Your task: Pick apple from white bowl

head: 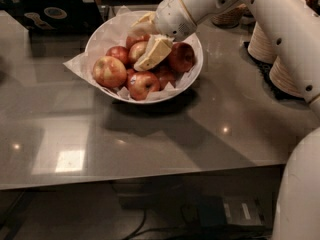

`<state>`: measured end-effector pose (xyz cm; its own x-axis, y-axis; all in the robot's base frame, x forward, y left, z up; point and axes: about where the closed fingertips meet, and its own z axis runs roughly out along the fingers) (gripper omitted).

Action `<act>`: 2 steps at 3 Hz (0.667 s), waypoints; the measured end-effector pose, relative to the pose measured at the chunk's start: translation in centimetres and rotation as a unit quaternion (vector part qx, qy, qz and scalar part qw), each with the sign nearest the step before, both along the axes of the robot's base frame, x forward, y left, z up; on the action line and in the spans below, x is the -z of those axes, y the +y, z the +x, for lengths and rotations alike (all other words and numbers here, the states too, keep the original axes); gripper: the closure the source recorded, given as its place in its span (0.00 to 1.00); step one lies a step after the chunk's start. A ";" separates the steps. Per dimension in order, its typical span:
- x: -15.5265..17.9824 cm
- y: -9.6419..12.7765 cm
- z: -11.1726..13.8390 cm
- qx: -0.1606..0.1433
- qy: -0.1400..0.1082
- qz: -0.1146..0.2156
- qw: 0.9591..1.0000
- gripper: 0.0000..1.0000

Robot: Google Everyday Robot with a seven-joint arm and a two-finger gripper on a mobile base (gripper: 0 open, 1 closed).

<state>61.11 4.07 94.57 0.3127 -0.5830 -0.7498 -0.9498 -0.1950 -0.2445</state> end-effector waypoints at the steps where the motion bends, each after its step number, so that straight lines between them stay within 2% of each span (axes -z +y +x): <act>1: 0.4 -0.5 0.3 0.008 0.012 -0.005 1.000 0.14; 2: 0.1 -0.5 0.6 0.008 0.012 -0.005 1.000 0.16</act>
Offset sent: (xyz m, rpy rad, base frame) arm 0.0307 -0.0695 -0.0396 -0.1104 0.0831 -0.2202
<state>61.67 3.61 94.42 0.2852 -0.5954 -0.7511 -0.9585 -0.1820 -0.2196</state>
